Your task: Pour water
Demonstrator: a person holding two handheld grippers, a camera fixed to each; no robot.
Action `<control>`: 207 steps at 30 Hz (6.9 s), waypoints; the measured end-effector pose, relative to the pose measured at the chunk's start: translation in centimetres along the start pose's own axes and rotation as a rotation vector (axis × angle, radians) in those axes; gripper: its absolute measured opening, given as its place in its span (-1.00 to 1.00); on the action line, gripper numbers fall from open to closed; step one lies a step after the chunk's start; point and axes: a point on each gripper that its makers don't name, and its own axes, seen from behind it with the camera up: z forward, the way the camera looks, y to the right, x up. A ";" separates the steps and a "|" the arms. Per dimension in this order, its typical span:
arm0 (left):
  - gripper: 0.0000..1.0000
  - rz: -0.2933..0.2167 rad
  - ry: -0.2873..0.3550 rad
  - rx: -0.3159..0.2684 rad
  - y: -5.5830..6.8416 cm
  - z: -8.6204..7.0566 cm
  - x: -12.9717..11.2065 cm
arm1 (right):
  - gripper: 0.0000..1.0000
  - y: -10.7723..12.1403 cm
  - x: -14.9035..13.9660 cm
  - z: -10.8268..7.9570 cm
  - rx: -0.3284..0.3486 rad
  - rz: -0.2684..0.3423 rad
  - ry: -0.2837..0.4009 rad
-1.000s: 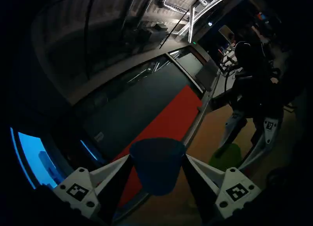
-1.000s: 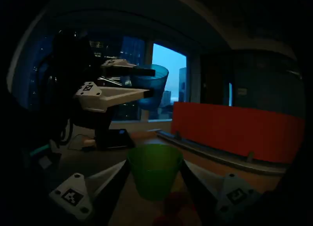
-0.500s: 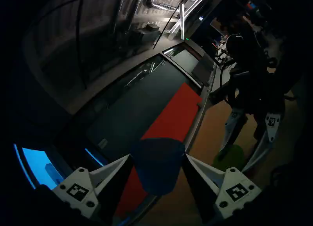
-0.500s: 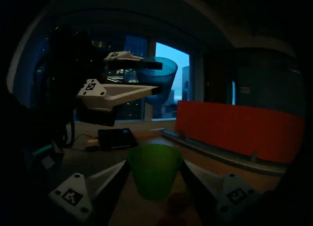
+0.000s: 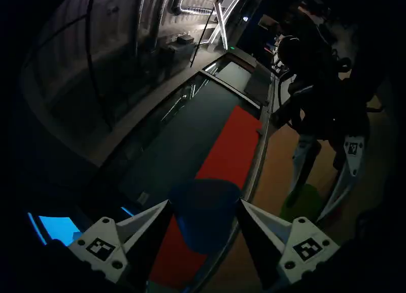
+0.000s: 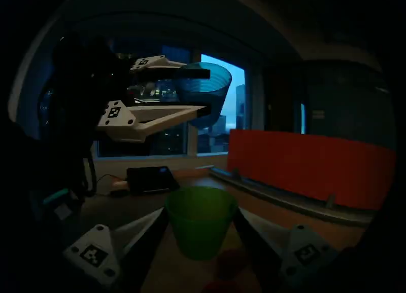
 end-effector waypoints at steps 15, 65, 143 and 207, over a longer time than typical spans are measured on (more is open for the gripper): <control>0.71 0.093 0.010 0.017 -0.8 0.3 0.8 | 0.82 0.2 -0.1 -0.2 0.000 -0.003 -0.003; 0.70 0.296 0.013 0.043 -1.5 0.2 2.7 | 0.82 0.1 0.3 -0.9 -0.006 -0.015 0.005; 0.70 0.708 0.068 0.104 -0.6 0.7 6.2 | 0.81 0.6 1.2 -1.6 -0.020 -0.016 0.034; 0.72 -0.845 -0.001 -0.011 -0.6 -0.1 -3.6 | 0.81 2.8 2.8 -3.2 -0.086 0.006 0.070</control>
